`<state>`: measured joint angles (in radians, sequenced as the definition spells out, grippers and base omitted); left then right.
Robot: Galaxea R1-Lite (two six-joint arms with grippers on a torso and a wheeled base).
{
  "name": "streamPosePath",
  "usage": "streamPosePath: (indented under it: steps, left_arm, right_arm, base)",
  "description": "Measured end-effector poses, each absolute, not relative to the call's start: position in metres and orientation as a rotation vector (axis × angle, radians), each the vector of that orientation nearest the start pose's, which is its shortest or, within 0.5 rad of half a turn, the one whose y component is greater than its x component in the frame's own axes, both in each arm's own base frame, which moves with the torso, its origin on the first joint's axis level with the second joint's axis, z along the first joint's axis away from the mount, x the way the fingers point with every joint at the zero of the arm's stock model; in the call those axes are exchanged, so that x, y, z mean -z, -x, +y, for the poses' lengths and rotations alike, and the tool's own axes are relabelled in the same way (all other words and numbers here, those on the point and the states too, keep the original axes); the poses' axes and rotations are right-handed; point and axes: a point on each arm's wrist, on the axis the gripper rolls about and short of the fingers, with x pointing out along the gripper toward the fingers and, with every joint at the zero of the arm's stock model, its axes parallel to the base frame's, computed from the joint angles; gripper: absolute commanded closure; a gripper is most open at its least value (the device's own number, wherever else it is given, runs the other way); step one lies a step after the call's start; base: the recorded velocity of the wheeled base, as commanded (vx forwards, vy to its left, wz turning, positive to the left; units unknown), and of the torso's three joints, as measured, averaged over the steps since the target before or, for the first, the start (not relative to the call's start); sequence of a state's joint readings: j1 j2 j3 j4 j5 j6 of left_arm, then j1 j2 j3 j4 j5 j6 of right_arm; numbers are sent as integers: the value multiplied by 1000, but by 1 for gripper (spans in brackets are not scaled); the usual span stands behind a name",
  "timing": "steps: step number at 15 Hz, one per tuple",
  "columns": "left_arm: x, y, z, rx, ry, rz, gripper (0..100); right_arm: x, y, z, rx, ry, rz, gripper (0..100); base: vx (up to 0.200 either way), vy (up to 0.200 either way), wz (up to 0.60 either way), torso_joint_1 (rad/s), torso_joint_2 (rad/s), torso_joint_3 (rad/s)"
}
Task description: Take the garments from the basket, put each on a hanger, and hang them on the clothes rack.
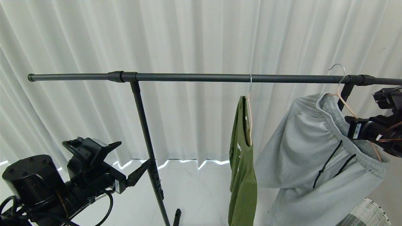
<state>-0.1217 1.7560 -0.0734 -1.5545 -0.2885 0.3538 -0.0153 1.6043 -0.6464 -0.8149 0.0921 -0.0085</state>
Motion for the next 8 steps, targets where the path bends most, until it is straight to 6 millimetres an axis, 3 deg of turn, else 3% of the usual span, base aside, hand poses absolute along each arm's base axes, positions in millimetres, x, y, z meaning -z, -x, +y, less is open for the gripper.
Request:
streamPosePath:
  steps: [4, 8]
  left_arm:
    - [-97, -210, -32, 432, -337, 70, 0]
    - [-96, -211, -33, 432, -337, 72, 0]
  right_arm:
    - [-174, -295, -5, -69, -7, 180, 100]
    - [-163, -302, -5, -70, -9, 218, 100]
  base:
    - [0, 0, 0, 0, 0, 0]
    - [0, 0, 0, 0, 0, 0]
